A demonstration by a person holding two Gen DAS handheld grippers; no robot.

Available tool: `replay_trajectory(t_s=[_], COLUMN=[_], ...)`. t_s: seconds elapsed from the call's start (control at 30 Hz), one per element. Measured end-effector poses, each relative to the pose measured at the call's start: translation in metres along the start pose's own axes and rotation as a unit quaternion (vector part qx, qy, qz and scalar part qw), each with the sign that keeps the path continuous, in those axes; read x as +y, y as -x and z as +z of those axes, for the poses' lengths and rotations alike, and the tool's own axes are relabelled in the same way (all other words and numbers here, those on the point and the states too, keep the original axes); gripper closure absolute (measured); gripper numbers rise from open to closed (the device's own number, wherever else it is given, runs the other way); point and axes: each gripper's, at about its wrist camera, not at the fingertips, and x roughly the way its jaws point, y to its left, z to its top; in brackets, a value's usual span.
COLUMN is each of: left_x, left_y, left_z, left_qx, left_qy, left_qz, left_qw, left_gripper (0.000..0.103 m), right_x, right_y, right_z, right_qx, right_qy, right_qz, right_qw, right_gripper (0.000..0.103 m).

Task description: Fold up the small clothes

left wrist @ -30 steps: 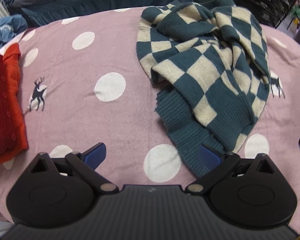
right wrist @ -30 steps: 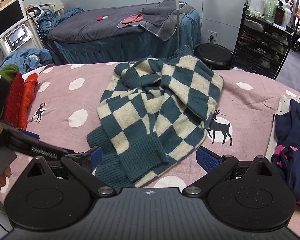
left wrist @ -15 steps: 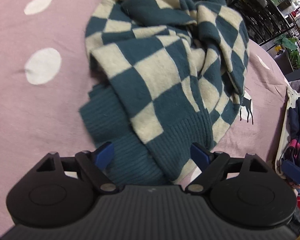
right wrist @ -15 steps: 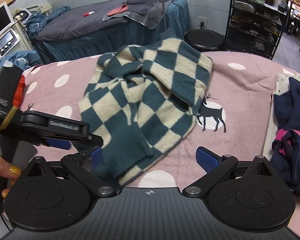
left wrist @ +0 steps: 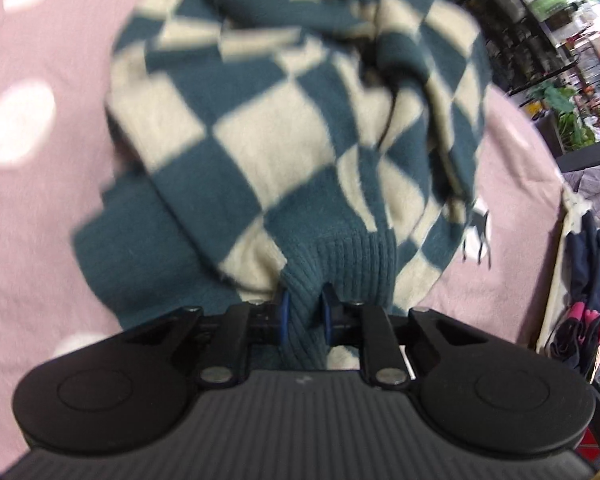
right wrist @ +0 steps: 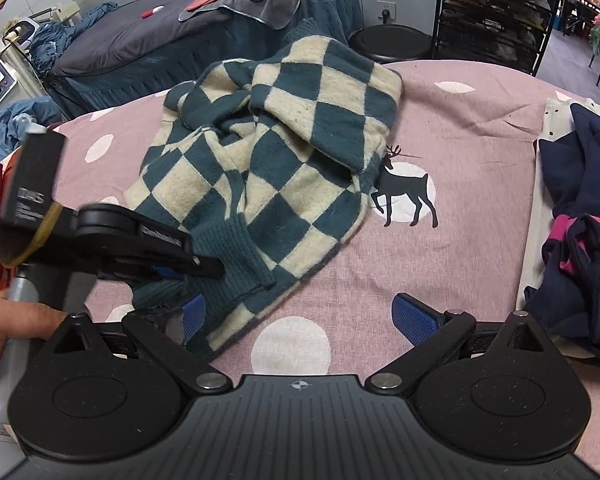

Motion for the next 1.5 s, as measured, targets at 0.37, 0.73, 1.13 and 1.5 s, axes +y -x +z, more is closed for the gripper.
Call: replay_trajectory(t_s=[0.37,0.73,1.13,1.5], left_x=[0.070,0.161,0.140,0.068], left_y=[0.108,0.173,0.132,0.036], left_z=[0.048,0.094,0.065,0.030], left_qx=[-0.107,-0.235,-0.138,-0.034], left_qy=[0.046,0.117,0.056,-0.057], left_qz=[0.027,0.238,0.187,0.135], left_qw=[0.9928,0.9349,0.9711,0.9886], left_gripper=[0.094,0.094,0.034,0.016], right_x=[-0.006,0.037,0.016,-0.092], right_y=[-0.045,-0.112,-0.082,0.040], right_z=[0.009,0.015,0.008,-0.052], right_qx=[0.025,0.087,0.040,0.001], right_qy=[-0.095,-0.197,-0.208,-0.054], right_qz=[0.092,0.158,0.151,-0.100], right_qw=[0.991,0.964,0.966,0.993], right_gripper=[0.000,0.000,0.095,0.103])
